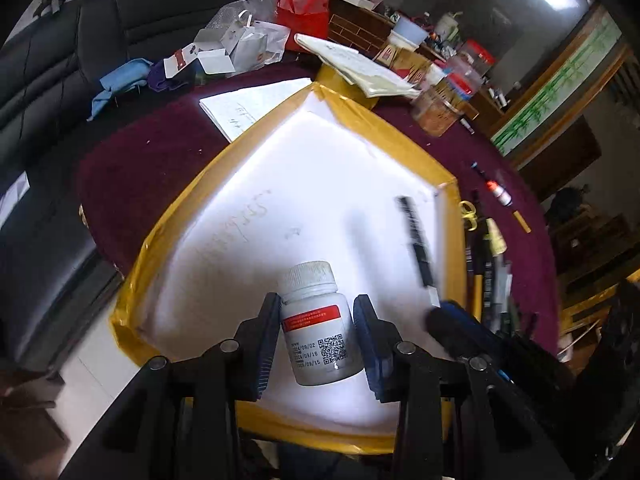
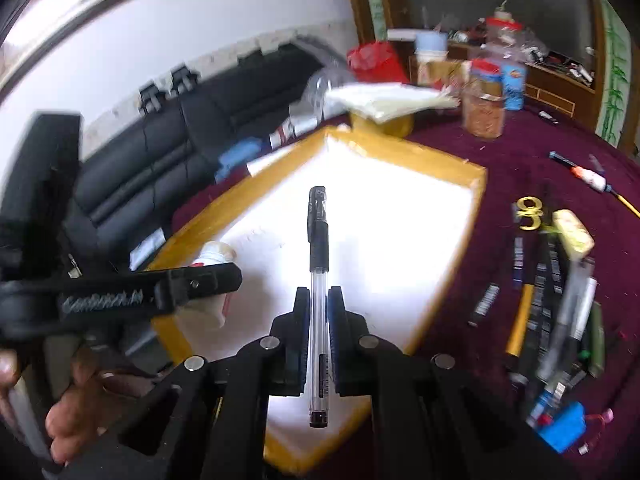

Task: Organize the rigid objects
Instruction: 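Lower bottle and pen into the yellow-rimmed white tray and open both tools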

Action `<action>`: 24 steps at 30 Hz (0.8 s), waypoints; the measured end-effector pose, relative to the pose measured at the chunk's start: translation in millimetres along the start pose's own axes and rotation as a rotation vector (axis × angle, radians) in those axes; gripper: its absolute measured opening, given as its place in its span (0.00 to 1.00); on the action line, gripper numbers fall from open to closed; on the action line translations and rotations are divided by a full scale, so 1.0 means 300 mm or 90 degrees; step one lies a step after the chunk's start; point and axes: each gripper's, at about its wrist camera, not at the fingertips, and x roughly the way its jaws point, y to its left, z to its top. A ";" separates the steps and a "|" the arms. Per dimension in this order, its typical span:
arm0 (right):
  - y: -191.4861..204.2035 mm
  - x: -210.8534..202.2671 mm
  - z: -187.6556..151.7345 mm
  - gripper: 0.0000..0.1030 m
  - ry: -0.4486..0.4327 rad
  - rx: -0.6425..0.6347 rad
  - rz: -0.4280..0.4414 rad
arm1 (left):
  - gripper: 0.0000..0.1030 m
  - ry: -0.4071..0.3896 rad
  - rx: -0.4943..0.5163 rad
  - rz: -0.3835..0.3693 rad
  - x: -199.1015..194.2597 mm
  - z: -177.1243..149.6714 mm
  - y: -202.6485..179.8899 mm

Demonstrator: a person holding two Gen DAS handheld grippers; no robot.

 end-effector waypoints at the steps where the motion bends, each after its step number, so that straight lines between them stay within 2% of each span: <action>1: 0.014 0.045 0.007 0.08 0.011 -0.010 0.000 | 0.38 0.006 0.001 0.009 0.014 -0.001 0.004; 3: 0.019 0.116 0.006 0.08 0.034 -0.020 -0.025 | 0.38 0.008 0.020 0.037 0.030 -0.006 0.002; 5: 0.028 0.170 0.006 0.08 0.056 -0.031 -0.027 | 0.38 0.010 0.036 0.061 0.047 -0.011 0.000; 10: 0.034 0.222 -0.023 0.09 0.090 -0.052 -0.035 | 0.39 0.019 0.025 0.072 0.082 -0.003 0.049; 11: 0.030 0.220 -0.022 0.09 0.092 -0.047 -0.029 | 0.43 0.015 0.029 0.072 0.082 -0.004 0.046; 12: 0.031 0.220 -0.023 0.12 0.096 -0.047 -0.027 | 0.54 0.013 0.035 0.070 0.080 -0.003 0.041; 13: 0.032 0.220 -0.022 0.21 0.103 -0.050 -0.031 | 0.60 0.011 0.039 0.065 0.077 -0.002 0.036; 14: 0.034 0.211 -0.022 0.25 0.101 -0.054 -0.026 | 0.66 0.006 0.039 0.056 0.069 -0.001 0.033; 16: 0.029 0.159 -0.019 0.33 0.071 -0.059 -0.025 | 0.73 -0.019 0.026 0.034 0.030 -0.006 0.030; 17: 0.022 0.127 -0.015 0.42 0.047 -0.058 -0.023 | 0.77 -0.026 0.022 0.030 0.013 -0.010 0.028; 19: -0.009 0.048 -0.016 0.57 0.005 -0.042 -0.012 | 0.77 -0.047 0.020 0.021 -0.034 -0.027 0.015; 22: -0.093 -0.072 -0.045 0.59 -0.050 0.003 0.020 | 0.77 -0.097 0.042 0.020 -0.105 -0.060 -0.040; 24: -0.149 -0.136 -0.082 0.59 -0.078 0.032 0.029 | 0.80 -0.122 0.068 -0.019 -0.142 -0.092 -0.104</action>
